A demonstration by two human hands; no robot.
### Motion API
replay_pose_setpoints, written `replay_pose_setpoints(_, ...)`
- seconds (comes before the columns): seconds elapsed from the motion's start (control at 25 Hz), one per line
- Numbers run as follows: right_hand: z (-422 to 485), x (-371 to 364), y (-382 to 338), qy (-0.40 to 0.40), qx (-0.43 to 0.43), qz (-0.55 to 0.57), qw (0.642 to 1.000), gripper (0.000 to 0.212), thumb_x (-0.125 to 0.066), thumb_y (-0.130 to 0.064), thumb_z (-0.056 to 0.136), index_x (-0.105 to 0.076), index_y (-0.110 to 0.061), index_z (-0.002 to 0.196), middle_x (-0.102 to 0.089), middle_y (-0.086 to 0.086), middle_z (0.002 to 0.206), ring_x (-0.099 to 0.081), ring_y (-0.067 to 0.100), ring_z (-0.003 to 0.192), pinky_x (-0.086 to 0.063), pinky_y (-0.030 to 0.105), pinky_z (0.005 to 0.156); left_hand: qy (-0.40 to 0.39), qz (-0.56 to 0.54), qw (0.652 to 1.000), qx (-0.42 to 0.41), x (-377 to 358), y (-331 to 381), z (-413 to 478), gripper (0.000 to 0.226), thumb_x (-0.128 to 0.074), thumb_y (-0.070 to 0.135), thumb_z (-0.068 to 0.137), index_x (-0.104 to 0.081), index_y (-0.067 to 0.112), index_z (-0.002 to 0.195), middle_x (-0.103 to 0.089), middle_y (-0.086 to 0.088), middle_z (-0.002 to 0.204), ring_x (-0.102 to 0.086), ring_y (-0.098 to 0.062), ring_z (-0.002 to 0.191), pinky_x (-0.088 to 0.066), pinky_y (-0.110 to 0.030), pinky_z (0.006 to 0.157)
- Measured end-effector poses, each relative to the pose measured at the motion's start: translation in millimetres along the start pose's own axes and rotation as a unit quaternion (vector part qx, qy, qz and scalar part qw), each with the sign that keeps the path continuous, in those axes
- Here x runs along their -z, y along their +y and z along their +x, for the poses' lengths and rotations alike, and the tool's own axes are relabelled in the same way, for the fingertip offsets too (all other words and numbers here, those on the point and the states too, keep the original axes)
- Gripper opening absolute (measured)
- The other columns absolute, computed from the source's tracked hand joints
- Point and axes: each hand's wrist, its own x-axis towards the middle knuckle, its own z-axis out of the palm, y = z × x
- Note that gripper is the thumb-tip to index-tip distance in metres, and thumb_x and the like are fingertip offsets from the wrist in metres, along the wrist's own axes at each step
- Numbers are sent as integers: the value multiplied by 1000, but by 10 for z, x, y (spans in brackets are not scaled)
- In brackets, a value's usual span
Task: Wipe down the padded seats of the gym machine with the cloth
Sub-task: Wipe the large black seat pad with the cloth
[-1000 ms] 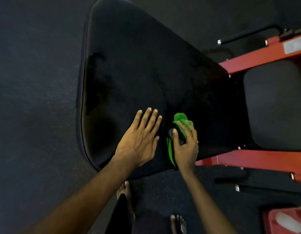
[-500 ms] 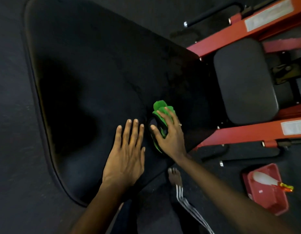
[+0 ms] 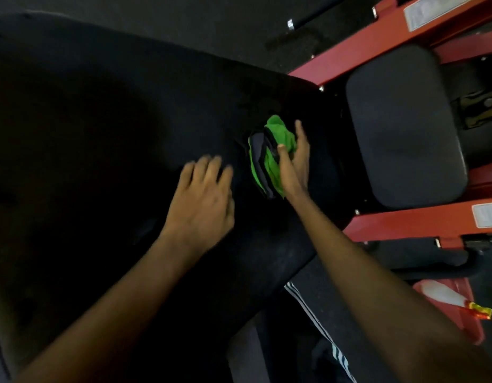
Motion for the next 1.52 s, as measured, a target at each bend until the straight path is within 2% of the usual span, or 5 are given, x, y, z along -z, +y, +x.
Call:
replay_pose_setpoints(0.44,585,319,44,-107,-444,334,824,41,-79,-20,85,-70,-7,122,-76,14,111,-75,25,92,-62,40,77,-47,94,994,-40,-683,-62,1433,64,-21,37,103,-21,10,161,-19,-20,166,-16,-33,155,-8,-50,126)
replay_pose_setpoints(0.72,872,860,-388,231,-33,-79,969,39,-71,-14,71,-57,0,104,-56,18,112,-57,27,102,-43,34,96,-70,78,994,7,-633,-23,1452,68,-19,42,107,-4,3,161,-2,-15,170,0,-28,158,-1,-48,127)
replay_pose_setpoints(0.92,408,252,-365,-105,14,-149,983,49,-78,-51,79,-57,-17,108,-55,3,114,-58,27,105,-49,41,89,-72,82,994,12,-631,-25,1484,68,-18,41,105,-9,3,161,-7,-17,169,-5,-29,157,-2,-48,127)
replay_pose_setpoints(1.2,772,139,117,-153,145,-297,931,82,-43,-79,86,-29,-41,157,-18,0,169,-14,28,156,-16,58,123,-97,95,991,10,-631,-7,1498,69,-15,43,106,-2,5,162,0,-16,170,3,-28,157,1,-48,127)
replay_pose_setpoints(1.52,1738,-184,427,31,-145,-236,960,76,-34,-71,97,-34,-26,158,-15,-3,170,-17,22,156,-26,60,118,-77,111,991,-10,-670,-28,1492,70,-11,44,104,-6,3,161,-6,-18,169,-3,-30,157,-4,-50,127)
